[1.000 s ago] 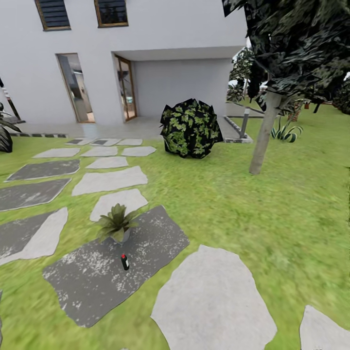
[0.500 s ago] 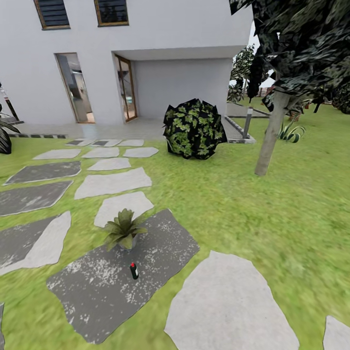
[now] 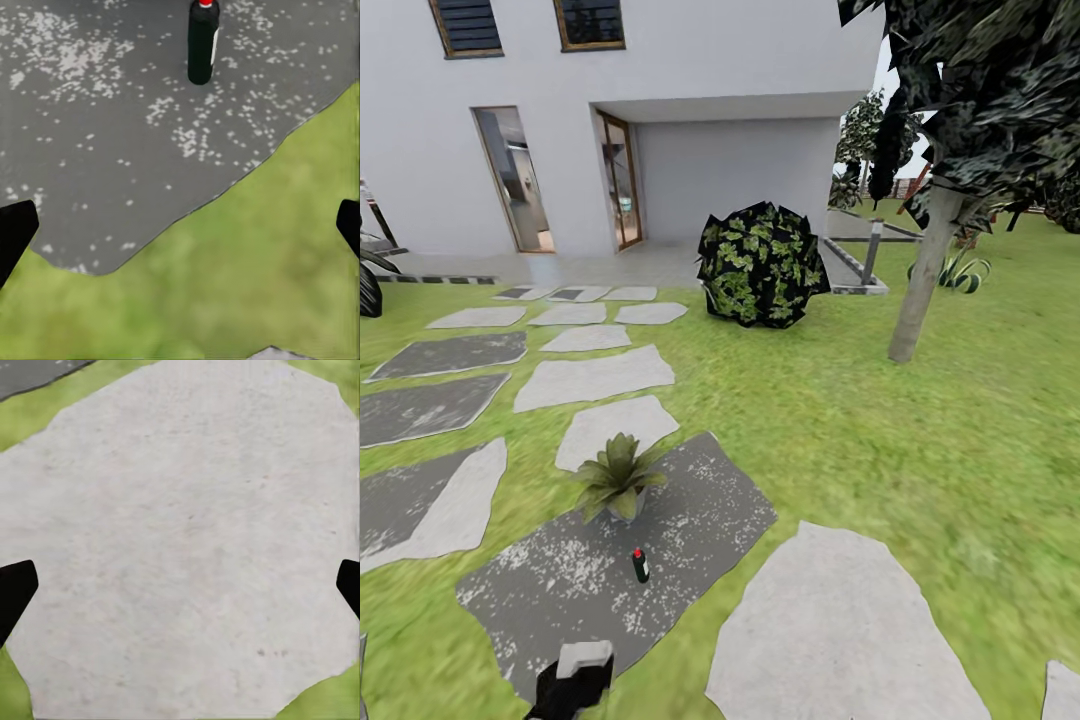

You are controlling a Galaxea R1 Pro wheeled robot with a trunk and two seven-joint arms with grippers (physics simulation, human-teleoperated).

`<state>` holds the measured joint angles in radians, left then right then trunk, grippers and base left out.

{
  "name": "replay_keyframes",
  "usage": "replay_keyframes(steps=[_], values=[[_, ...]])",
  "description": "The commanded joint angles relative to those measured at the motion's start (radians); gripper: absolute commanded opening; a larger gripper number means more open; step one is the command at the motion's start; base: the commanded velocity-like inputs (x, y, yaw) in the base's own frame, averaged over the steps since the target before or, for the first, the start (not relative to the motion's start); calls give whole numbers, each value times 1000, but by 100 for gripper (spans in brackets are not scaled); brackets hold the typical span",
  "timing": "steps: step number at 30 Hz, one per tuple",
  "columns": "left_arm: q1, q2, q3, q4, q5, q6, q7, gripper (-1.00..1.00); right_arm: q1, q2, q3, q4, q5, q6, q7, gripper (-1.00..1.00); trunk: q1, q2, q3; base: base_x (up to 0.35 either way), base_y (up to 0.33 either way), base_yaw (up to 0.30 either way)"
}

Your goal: Pick up the pesticide atomizer in the garden and spray insectifuge to fully cover both potted plants in the garden.

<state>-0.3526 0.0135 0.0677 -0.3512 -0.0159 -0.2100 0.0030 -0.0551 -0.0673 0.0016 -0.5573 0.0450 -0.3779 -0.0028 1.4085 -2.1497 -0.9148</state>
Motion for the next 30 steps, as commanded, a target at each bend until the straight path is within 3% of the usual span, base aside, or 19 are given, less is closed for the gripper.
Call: replay_keyframes(steps=[1,7,13,18,30], values=[[-28,0,3,3,-2,-3,0,100,-7,0,0,-25,4,-3,0,100,0,0,-1,0,0,0],[-111,-2,4,6,-2,-3,2,100,-50,1,0,-127,3,0,0,100,0,0,-1,0,0,0],[-119,1,0,7,-2,-5,2,100,-123,0,-2,-120,3,4,0,100,0,0,-1,0,0,0],[-118,2,-2,0,-2,-6,2,100,-132,0,1,-114,3,1,6,100,0,0,-1,121,0,0],[-117,4,-2,2,-1,-6,2,100,-132,0,1,-119,3,1,8,100,0,0,-1,324,0,0]])
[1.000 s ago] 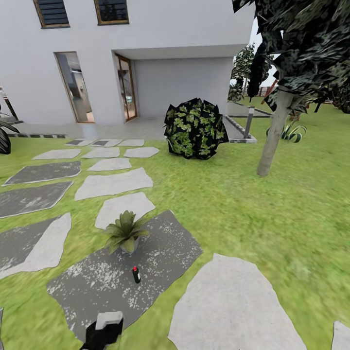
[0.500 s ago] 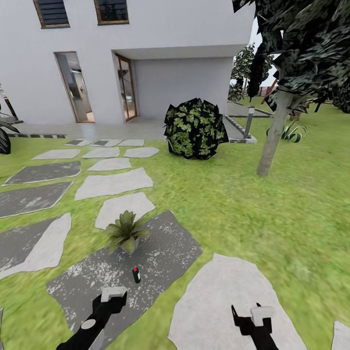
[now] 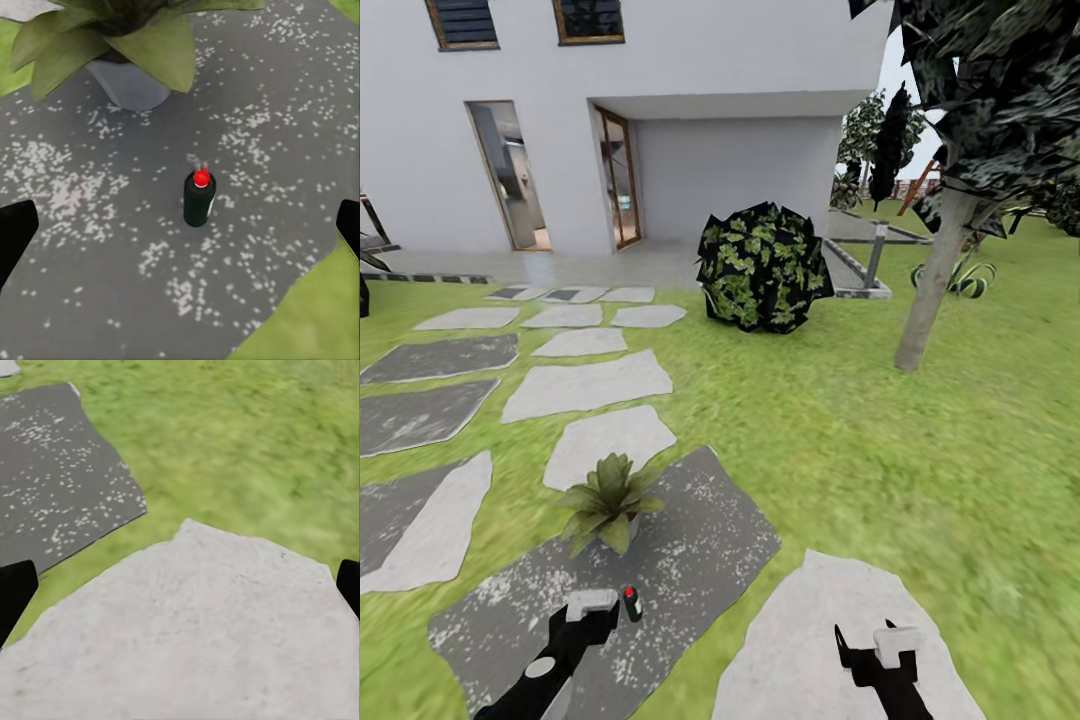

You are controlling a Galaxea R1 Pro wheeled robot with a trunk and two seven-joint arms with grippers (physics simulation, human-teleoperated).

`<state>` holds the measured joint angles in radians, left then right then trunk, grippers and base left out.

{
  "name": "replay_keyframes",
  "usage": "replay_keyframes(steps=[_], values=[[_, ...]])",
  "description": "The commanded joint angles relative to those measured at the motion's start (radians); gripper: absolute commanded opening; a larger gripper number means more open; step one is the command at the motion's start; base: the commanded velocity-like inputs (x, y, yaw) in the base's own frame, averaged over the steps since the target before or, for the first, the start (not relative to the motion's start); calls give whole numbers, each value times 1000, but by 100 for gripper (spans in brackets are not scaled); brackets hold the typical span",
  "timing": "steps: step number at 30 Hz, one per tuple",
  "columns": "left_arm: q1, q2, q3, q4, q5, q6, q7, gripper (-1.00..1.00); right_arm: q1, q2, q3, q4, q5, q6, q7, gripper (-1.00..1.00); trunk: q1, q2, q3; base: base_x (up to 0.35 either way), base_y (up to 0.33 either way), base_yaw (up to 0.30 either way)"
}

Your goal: Pick up the pesticide atomizer in the garden and spray insectifuge to fully cover both potted plants in the garden.

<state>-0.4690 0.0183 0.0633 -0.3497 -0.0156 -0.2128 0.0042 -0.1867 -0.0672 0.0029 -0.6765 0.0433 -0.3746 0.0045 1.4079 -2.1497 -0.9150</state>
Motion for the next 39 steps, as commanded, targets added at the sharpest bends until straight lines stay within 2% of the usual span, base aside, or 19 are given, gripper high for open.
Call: replay_keyframes(steps=[1,5,15,32,37,39], values=[[-1,0,3,1,-2,-3,0,100,0,0,0,0,4,-3,0,100,0,0,-1,337,0,0],[-1,0,3,0,-1,-3,0,100,0,0,0,0,4,-3,0,100,0,0,-1,269,0,0],[1,0,3,-3,-3,-23,-6,100,0,0,0,0,4,-3,0,100,0,0,-1,28,0,0],[7,0,3,-1,-3,-42,-7,100,0,0,0,-1,4,-3,-3,100,66,-119,-73,0,0,0],[7,0,3,8,-4,-105,-7,100,0,0,0,0,4,-3,-3,100,85,-154,-96,0,0,0],[7,0,3,9,-4,-110,-7,100,0,0,0,0,4,-3,-3,100,92,-168,-106,0,0,0]])
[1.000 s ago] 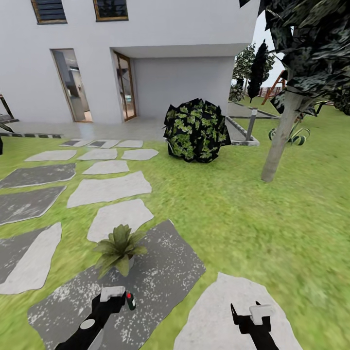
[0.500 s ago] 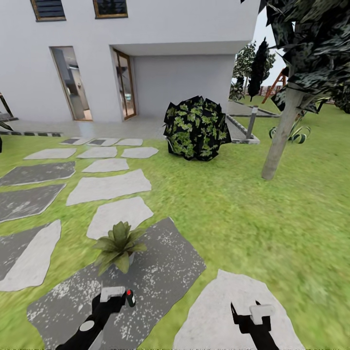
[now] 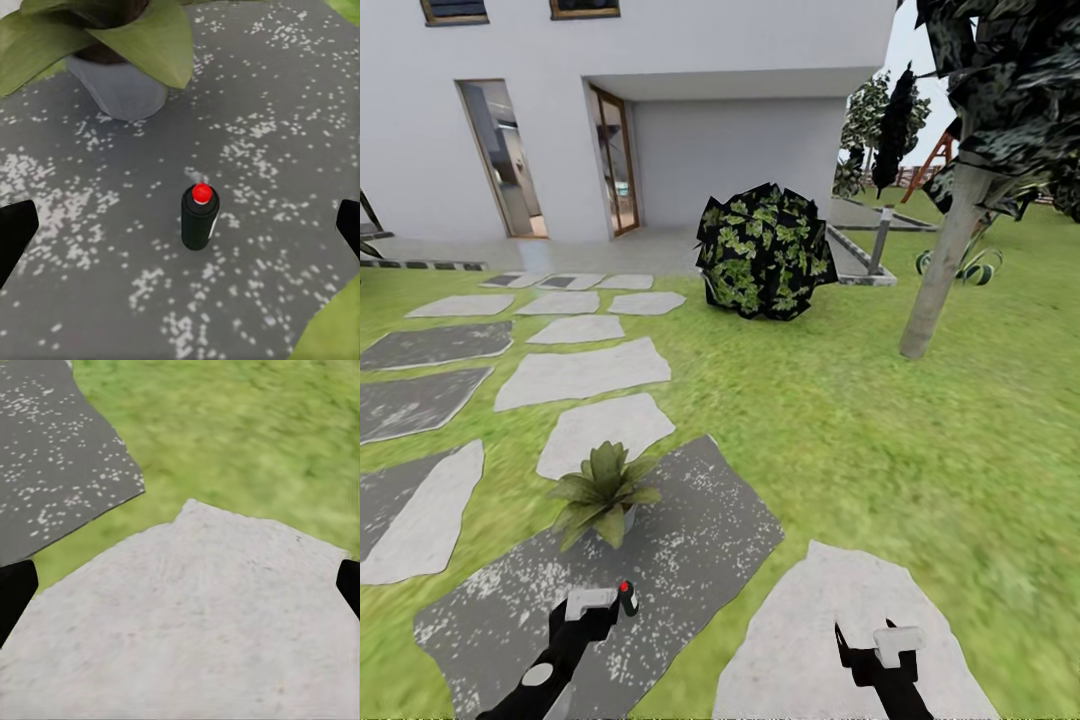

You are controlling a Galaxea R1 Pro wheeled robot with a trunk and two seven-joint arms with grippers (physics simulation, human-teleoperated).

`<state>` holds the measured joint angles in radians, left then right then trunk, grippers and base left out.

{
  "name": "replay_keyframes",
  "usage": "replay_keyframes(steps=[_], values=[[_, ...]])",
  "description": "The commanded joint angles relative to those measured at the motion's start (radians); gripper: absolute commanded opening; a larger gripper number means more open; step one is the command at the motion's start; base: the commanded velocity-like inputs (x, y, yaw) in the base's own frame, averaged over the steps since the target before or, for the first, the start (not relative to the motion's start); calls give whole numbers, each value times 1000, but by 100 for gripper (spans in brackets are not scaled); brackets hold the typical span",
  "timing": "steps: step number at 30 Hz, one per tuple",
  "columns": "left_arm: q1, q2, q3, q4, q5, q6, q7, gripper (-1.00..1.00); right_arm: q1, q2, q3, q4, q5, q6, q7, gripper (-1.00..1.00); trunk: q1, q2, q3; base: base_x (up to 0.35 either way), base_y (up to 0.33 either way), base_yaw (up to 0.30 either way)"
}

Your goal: Pick up the pesticide atomizer in the garden and spray insectifuge to fully cover both potted plants in the garden.

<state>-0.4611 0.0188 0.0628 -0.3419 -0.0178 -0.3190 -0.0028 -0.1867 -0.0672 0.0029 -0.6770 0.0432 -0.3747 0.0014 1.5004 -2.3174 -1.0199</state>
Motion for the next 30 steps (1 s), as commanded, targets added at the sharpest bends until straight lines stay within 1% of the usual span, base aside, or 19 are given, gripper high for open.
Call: replay_keyframes(steps=[1,22,26,30], values=[[-1,0,3,2,-2,-6,0,100,0,0,0,1,4,-3,0,100,4,-8,-6,0,0,0],[-1,0,3,3,-2,-8,0,100,0,0,0,2,4,-3,0,100,84,-155,-105,0,0,0],[-1,0,3,3,-2,-8,0,100,0,0,0,3,4,-3,0,100,100,-183,-124,0,0,-54],[-1,0,3,3,-2,-8,0,100,0,0,0,4,4,-3,0,100,101,-184,-146,0,0,-85]])
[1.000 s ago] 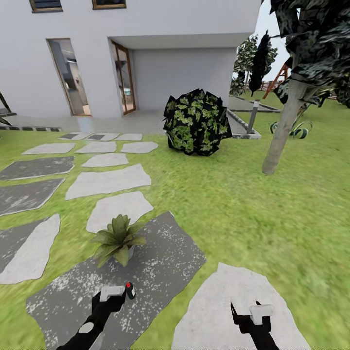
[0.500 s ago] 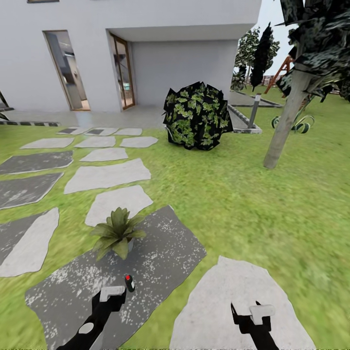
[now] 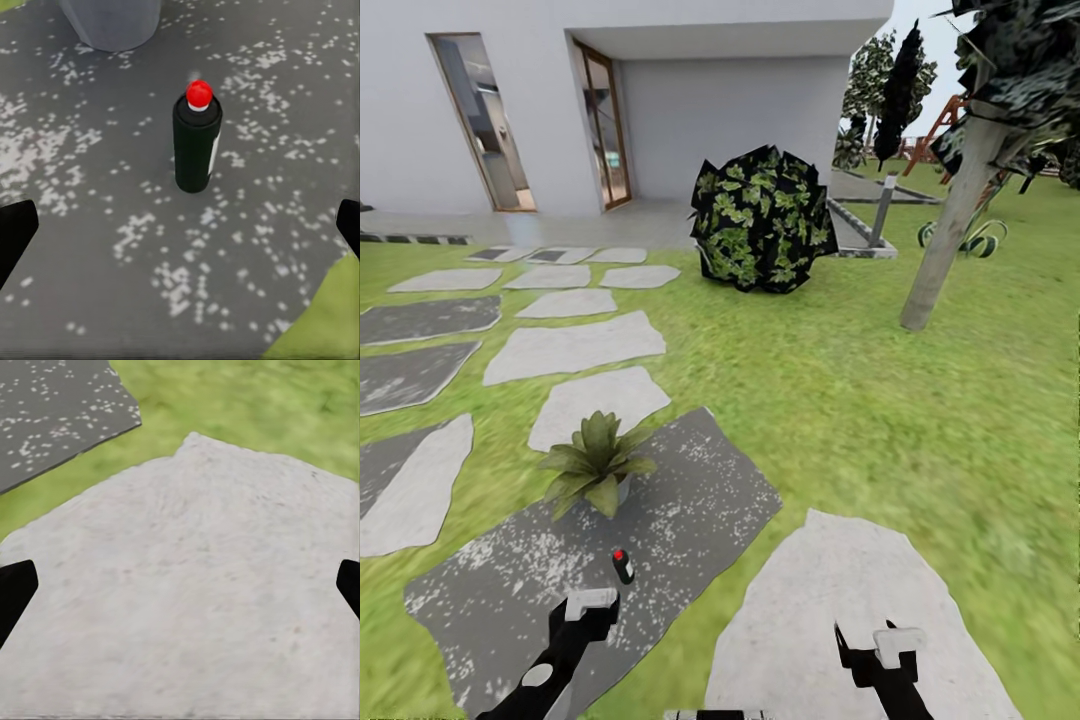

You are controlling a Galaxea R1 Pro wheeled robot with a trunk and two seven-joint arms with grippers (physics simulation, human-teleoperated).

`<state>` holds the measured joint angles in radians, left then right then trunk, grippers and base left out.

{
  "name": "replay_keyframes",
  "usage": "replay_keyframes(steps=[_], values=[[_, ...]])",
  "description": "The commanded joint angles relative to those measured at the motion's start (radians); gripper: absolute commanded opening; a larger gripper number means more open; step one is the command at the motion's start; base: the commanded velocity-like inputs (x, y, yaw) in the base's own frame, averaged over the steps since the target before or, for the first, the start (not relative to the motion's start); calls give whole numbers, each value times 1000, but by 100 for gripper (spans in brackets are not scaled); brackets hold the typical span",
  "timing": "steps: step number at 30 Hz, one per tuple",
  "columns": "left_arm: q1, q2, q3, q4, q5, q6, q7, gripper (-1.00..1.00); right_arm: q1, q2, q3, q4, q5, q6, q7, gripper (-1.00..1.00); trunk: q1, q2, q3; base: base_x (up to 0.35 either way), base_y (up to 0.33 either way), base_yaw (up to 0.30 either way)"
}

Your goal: Pick up the pesticide atomizer in the garden and spray insectifuge to fully cover both potted plants in the garden.

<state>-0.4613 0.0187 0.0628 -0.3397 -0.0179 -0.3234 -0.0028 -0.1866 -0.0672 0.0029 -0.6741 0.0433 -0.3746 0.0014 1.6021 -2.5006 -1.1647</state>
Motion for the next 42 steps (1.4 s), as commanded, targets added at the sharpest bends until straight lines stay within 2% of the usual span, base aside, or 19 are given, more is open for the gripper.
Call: replay_keyframes(steps=[1,14,24,42], values=[[0,0,3,1,-2,-3,0,100,-1,0,0,1,4,-3,0,100,0,-1,-6,0,0,-87],[-2,1,4,0,-2,-3,0,100,-1,0,0,1,4,-3,0,100,6,-4,-76,0,0,-154],[-1,1,4,1,-2,-7,0,100,-1,0,0,1,4,-3,0,100,6,-4,-87,0,0,-158],[0,1,7,1,-1,-10,2,100,-1,0,0,1,4,-3,0,100,6,-4,-88,58,42,-7]])
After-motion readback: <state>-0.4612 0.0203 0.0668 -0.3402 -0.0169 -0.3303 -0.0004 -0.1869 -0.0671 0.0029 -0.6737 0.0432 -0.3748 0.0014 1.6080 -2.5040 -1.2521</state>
